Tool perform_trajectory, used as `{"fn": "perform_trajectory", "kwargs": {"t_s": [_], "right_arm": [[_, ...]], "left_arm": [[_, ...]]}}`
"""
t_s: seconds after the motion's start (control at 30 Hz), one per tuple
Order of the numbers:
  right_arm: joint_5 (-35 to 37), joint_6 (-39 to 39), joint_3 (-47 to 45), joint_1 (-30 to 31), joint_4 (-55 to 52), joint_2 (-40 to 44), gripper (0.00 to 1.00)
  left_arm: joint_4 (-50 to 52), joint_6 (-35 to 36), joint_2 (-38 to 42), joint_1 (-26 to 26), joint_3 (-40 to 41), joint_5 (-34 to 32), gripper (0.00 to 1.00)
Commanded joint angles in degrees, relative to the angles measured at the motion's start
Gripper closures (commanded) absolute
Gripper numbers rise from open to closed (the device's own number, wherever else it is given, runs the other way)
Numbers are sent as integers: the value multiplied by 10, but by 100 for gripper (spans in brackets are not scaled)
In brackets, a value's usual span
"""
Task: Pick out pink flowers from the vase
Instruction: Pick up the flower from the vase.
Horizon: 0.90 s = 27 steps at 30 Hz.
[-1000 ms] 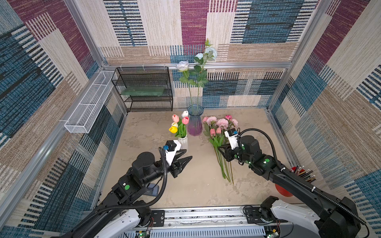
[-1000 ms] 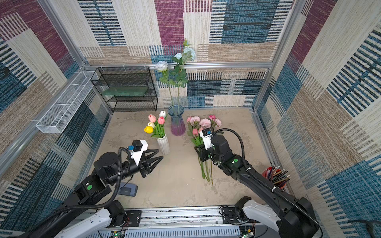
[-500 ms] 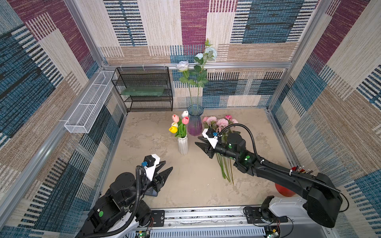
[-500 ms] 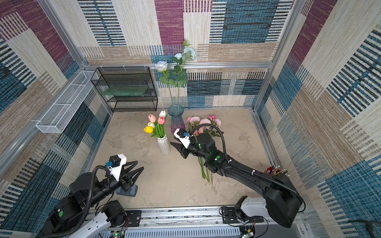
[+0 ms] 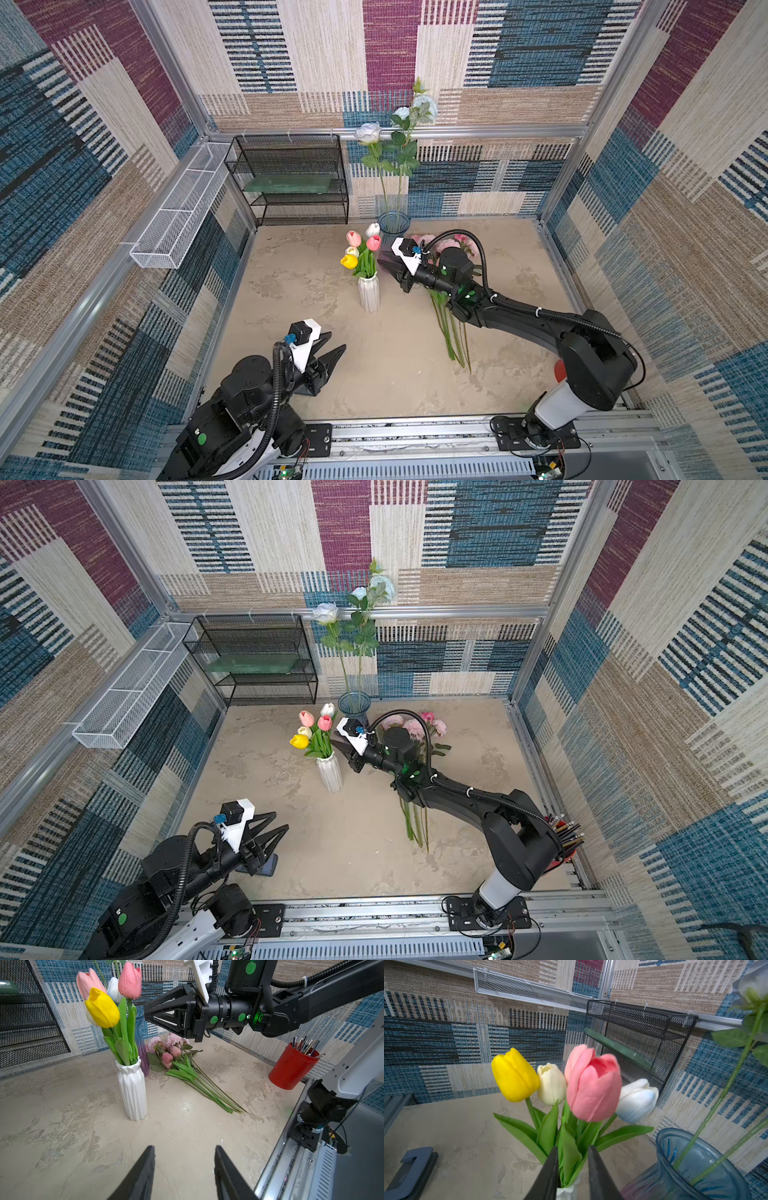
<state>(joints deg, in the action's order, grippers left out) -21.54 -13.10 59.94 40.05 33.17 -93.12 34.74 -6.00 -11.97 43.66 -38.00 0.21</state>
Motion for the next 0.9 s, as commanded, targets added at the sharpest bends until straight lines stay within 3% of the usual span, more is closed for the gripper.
{"fn": "perform_trajectory", "kwargs": {"t_s": [0.0, 0.43, 0.7, 0.87], "right_arm": [[-29, 1, 13, 0, 33, -14, 74], [-55, 19, 27, -5, 52, -39, 77], [-91, 79, -20, -47, 108, -9, 72], [-115, 81, -4, -54, 94, -19, 72]], "left_arm": [[-4, 3, 2, 0, 2, -6, 52], [-1, 15, 1, 0, 4, -8, 52], [-3, 18, 1, 0, 6, -5, 53], [-5, 19, -2, 0, 6, -2, 54]]}}
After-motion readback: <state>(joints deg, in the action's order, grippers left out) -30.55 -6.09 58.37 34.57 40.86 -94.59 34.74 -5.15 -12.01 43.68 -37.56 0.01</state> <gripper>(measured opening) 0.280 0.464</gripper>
